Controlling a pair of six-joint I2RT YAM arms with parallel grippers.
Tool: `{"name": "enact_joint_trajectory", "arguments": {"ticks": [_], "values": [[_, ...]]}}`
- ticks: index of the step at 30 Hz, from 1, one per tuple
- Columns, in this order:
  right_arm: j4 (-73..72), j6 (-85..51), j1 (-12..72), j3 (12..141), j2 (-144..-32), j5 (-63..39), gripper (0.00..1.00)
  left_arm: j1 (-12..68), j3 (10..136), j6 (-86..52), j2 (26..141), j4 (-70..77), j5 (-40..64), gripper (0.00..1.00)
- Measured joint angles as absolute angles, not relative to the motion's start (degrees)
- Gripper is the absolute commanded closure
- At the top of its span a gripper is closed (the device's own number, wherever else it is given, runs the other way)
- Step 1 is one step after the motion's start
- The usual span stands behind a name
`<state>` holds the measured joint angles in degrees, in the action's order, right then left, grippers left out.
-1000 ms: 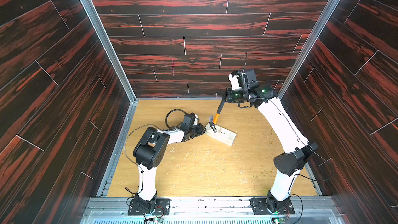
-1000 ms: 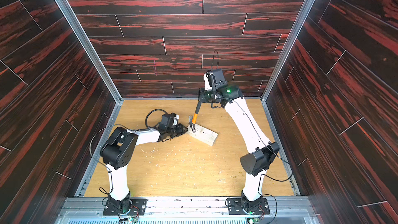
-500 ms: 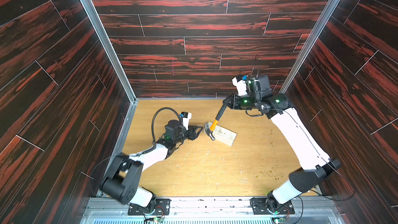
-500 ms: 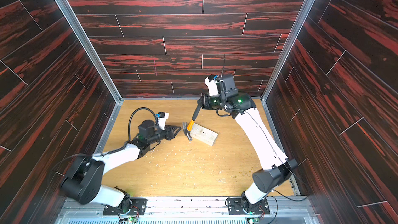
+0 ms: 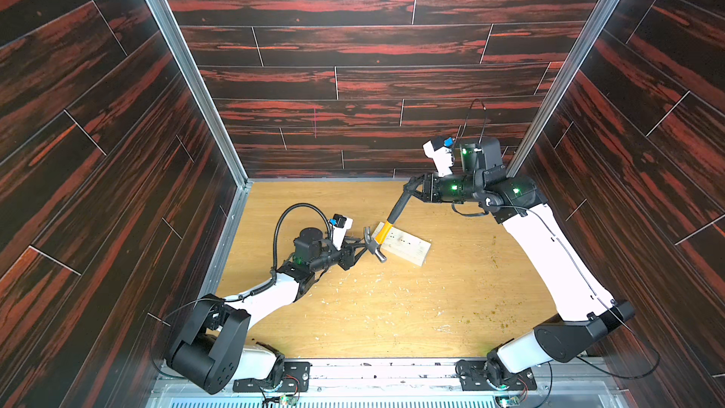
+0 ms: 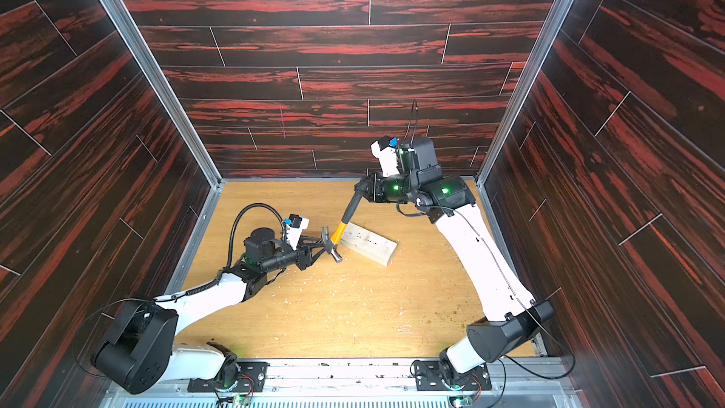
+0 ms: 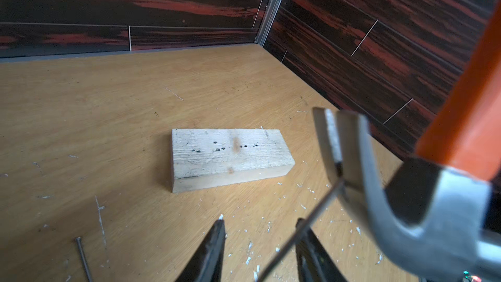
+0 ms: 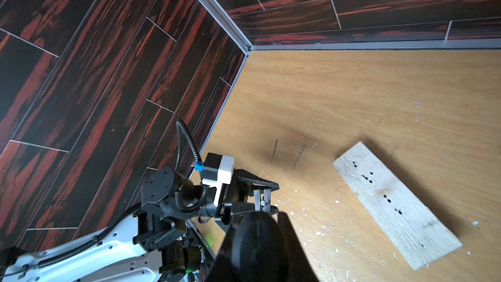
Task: Use a claw hammer to pull out a nail
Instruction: Pick up the nail with the hammer.
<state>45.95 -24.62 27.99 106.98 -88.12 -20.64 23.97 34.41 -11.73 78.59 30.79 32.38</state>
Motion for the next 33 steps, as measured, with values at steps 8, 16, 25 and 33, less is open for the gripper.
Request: {"name": "enact_joint_trajectory", "arguments": {"ticks": [8, 16, 25, 33], "values": [[46.1, -24.6, 28.0, 103.5, -88.1, -21.1, 1.00, 24.0, 37.1, -9.0, 79.3, 28.1, 34.3, 0.82], [44.9, -25.0, 27.0, 103.0, -88.1, -20.4, 1.00, 24.4, 37.1, -8.9, 79.5, 27.9, 36.5, 0.94], [42.5, -25.9, 25.6, 97.7, -86.7, -14.2, 1.00, 24.5, 37.5, -12.0, 80.7, 27.3, 32.8, 0.71], [43.7, -25.7, 23.3, 89.3, -81.4, -4.5, 1.00, 24.7, 38.2, -15.8, 82.1, 26.1, 29.4, 0.61]]}}
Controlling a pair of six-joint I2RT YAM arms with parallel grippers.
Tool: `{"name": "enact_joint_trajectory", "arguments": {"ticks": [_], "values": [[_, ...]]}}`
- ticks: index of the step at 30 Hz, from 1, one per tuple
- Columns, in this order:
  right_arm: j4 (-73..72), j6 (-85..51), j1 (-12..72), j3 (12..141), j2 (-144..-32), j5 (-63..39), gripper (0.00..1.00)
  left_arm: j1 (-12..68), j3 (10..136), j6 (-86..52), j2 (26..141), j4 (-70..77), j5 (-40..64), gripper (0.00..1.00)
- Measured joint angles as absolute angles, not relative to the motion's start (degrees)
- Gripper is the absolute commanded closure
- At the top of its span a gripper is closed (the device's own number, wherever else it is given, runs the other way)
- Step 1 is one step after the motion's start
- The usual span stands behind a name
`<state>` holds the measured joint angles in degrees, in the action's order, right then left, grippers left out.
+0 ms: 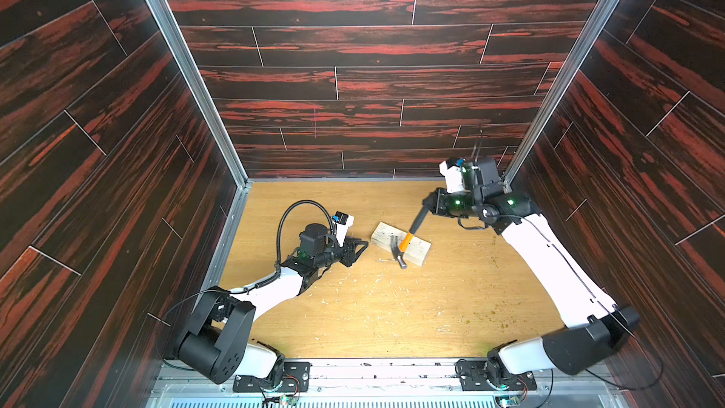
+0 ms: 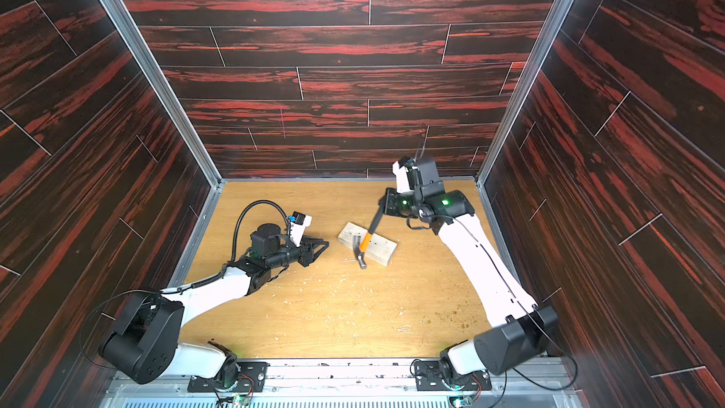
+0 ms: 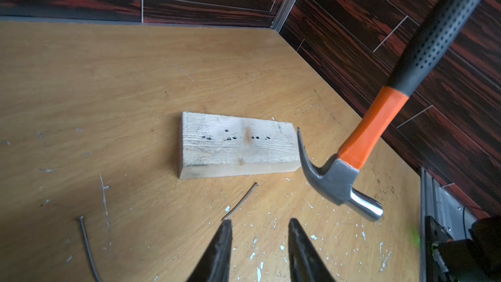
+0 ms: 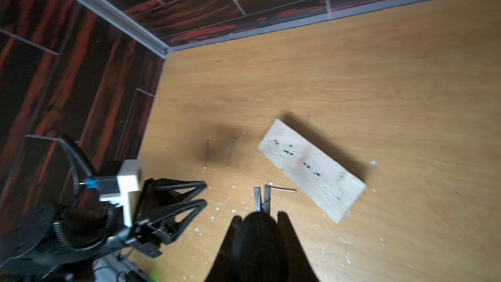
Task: Use a claw hammer to pull out a nail
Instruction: Pick up the nail with the hammer, then place the nail at the center of the board.
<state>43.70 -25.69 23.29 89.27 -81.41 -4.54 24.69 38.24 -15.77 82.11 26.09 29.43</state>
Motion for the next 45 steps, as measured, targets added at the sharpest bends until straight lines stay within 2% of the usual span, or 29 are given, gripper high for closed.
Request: {"name": "enact_joint_trajectory", "arguments": {"ticks": [10, 21, 27, 45], "values": [[42.5, -26.6, 14.1, 77.6, -71.6, -4.8, 1.00, 35.3, 52.1, -3.2, 92.1, 6.5, 22.8, 0.60], [42.0, -27.0, 6.0, 72.0, -66.3, -7.2, 1.00, 40.2, 68.8, 8.9, 110.0, -12.8, 15.9, 0.62], [41.7, -27.0, 3.7, 70.3, -64.1, -8.2, 1.00, 40.6, 72.7, 10.8, 114.4, -16.2, 13.9, 0.70], [39.9, -27.0, 1.0, 66.9, -63.9, -10.6, 1.00, 40.6, 73.5, 10.0, 115.1, -13.5, 10.3, 0.64]]}}
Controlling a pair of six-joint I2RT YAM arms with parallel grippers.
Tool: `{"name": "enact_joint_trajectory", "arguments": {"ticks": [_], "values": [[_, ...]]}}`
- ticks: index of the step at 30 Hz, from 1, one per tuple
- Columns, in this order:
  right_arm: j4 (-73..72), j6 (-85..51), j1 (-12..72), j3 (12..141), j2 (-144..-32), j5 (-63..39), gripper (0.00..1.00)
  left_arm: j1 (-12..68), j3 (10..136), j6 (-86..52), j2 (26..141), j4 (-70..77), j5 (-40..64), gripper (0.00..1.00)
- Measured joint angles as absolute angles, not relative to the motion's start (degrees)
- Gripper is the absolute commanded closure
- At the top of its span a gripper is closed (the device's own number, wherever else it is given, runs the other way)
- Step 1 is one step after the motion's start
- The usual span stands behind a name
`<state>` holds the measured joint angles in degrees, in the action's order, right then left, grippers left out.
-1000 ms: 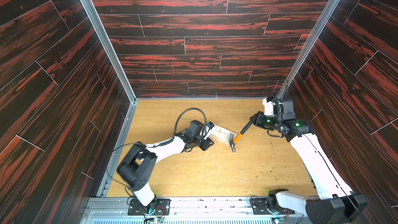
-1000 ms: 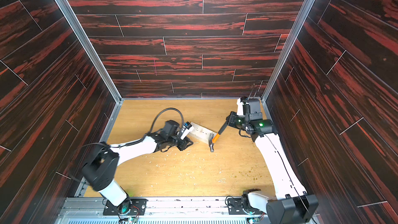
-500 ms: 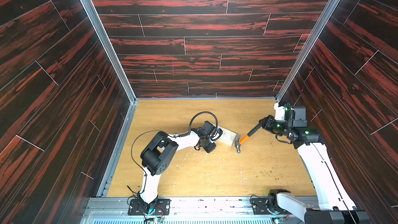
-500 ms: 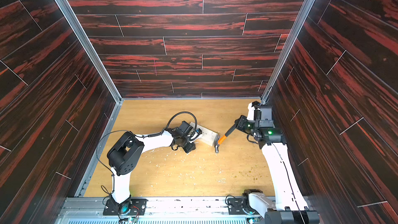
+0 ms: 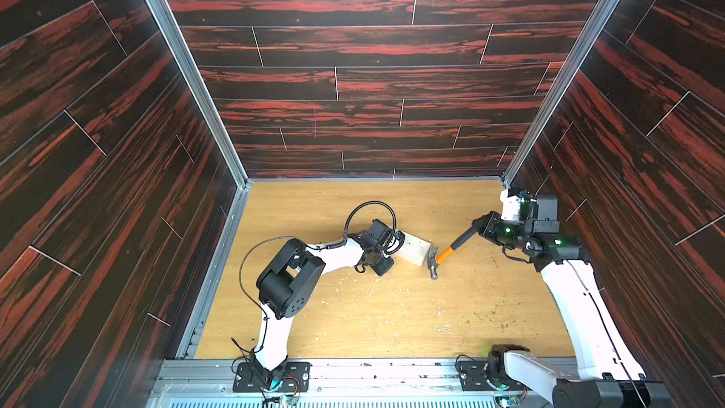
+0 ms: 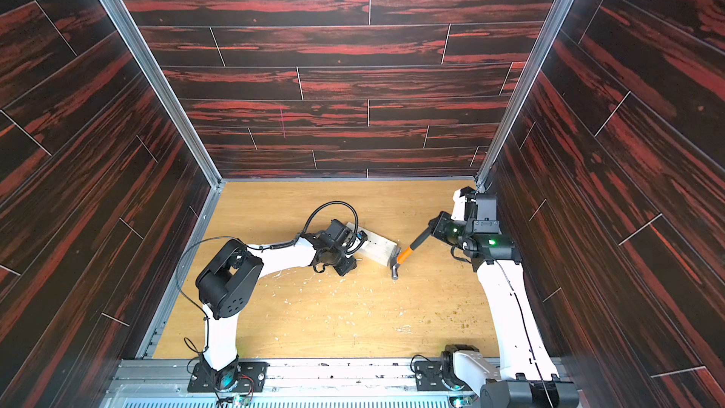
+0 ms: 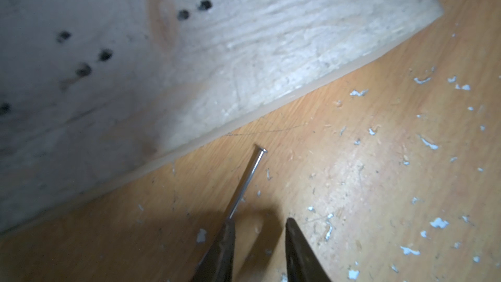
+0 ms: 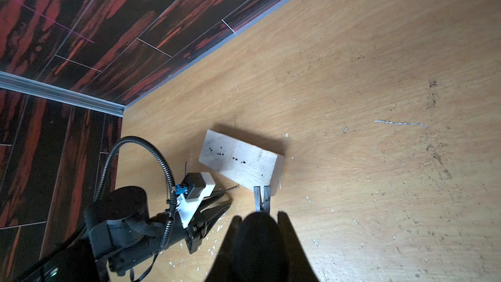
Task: Use a claw hammer to pull out a nail
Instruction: Place the nail at the center of the board, then place the hammer at the center of the board.
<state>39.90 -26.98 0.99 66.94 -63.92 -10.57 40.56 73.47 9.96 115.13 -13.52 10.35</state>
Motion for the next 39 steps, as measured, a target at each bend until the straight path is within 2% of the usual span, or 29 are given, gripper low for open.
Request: {"name": "enact_joint_trajectory", "arguments": {"ticks": [8, 12, 13, 16, 18, 22, 25, 32, 35, 39], "values": [[39.8, -26.8, -1.6, 65.1, -63.4, -8.5, 1.00, 40.1, 69.7, 7.2, 111.9, -9.7, 10.0, 0.60], [39.6, -26.4, -3.3, 63.1, -63.5, -6.7, 1.00, 38.6, 64.7, 3.2, 106.1, -5.5, 10.0, 0.40], [39.4, -26.3, -3.9, 62.3, -63.6, -6.4, 1.00, 37.6, 63.0, 1.7, 104.0, -4.1, 10.0, 0.32], [38.7, -26.3, -5.8, 59.7, -63.9, -6.7, 1.00, 33.4, 57.5, -3.6, 96.7, 0.9, 9.6, 0.12], [38.2, -26.4, -7.1, 58.2, -64.3, -6.9, 1.00, 29.6, 53.6, -7.4, 91.4, 4.0, 8.7, 0.04], [36.1, -27.0, -9.0, 56.2, -64.6, -7.5, 1.00, 23.3, 47.5, -13.4, 81.4, 7.3, 2.7, 0.00], [34.7, -27.6, -10.1, 55.2, -64.6, -7.8, 0.99, 22.5, 45.9, -15.6, 76.1, 6.5, -4.4, 0.00], [31.8, -29.7, -13.3, 51.3, -63.6, -7.7, 0.66, 20.4, 46.0, -18.3, 73.0, 0.4, -17.5, 0.00], [32.7, -30.0, -14.5, 49.1, -63.1, -7.3, 0.59, 19.3, 45.6, -19.1, 72.5, -1.0, -19.5, 0.00], [33.8, -30.0, -16.4, 47.0, -62.8, -6.8, 0.57, 18.6, 45.0, -20.1, 70.9, -1.8, -20.7, 0.00]]}}
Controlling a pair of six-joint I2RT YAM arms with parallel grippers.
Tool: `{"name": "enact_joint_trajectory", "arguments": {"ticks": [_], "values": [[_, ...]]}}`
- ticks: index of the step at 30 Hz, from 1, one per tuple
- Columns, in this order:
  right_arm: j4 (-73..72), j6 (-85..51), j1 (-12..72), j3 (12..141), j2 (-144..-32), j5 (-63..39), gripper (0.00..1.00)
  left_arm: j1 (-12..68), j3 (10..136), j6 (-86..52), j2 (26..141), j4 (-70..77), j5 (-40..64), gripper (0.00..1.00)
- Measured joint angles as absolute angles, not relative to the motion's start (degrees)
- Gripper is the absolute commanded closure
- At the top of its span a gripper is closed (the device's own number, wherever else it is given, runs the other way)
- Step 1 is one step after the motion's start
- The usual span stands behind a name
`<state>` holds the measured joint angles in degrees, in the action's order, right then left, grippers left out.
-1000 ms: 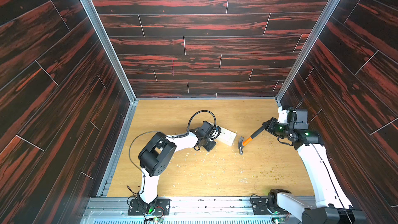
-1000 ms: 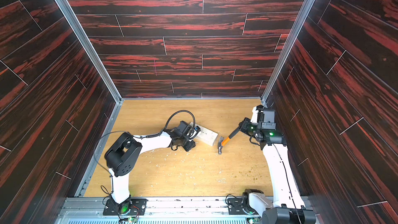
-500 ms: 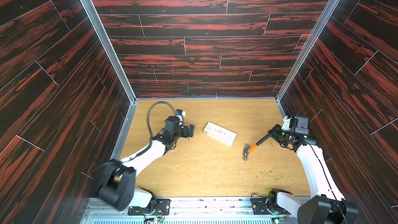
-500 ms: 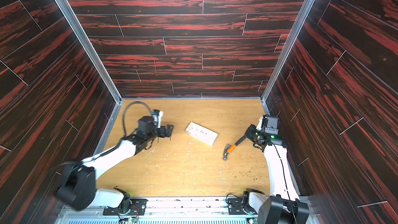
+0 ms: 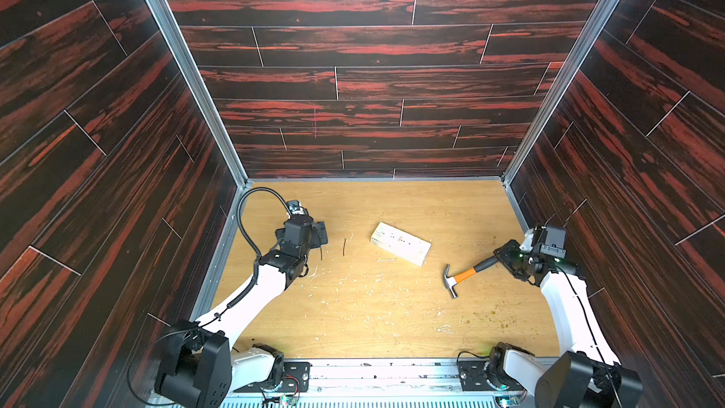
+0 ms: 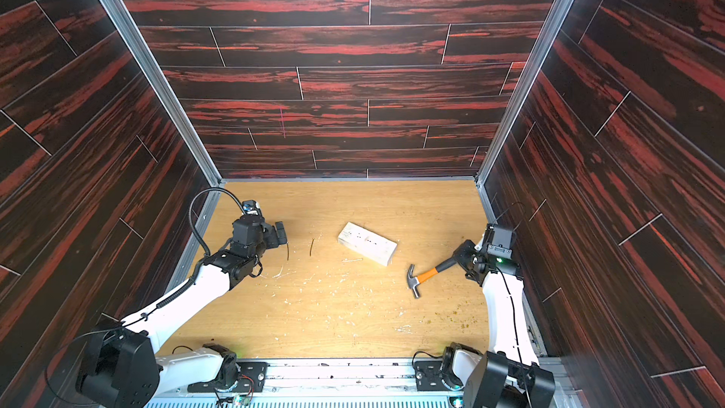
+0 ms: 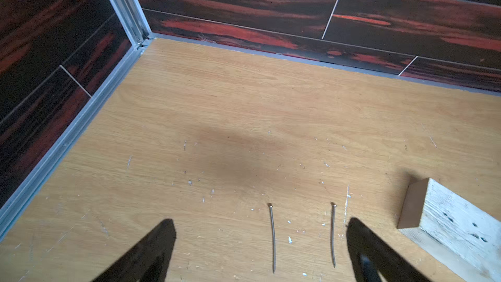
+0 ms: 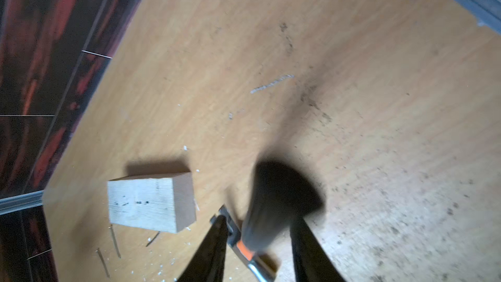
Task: Use a claw hammer to pull out a nail
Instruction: Place the hammer at the center of the board.
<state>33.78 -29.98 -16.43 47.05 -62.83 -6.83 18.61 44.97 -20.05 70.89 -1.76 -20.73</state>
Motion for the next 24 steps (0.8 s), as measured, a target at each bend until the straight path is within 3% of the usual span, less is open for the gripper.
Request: {"name": "enact_joint_trajectory", "arguments": {"ticks": [8, 12, 13, 15, 24], "values": [[33.8, -29.9, -18.6, 45.9, -62.7, -6.9, 0.45, 16.9, 44.3, -21.6, 69.4, -2.6, -22.6, 0.00], [32.8, -29.7, -18.7, 45.9, -62.6, -8.0, 0.27, 15.9, 44.3, -22.5, 69.4, -4.4, -28.2, 0.00], [32.0, -29.7, -18.7, 45.8, -62.5, -8.7, 0.14, 15.5, 44.3, -22.6, 69.3, -4.9, -30.5, 0.00], [29.8, -30.0, -18.7, 45.7, -61.9, -9.7, 0.03, 14.3, 43.8, -22.3, 69.3, -4.6, -34.4, 0.00], [1.4, -27.1, -18.7, 31.3, -57.8, -10.6, 0.02, 1.8, 35.1, -15.6, 75.6, 7.3, -37.0, 0.00]]}}
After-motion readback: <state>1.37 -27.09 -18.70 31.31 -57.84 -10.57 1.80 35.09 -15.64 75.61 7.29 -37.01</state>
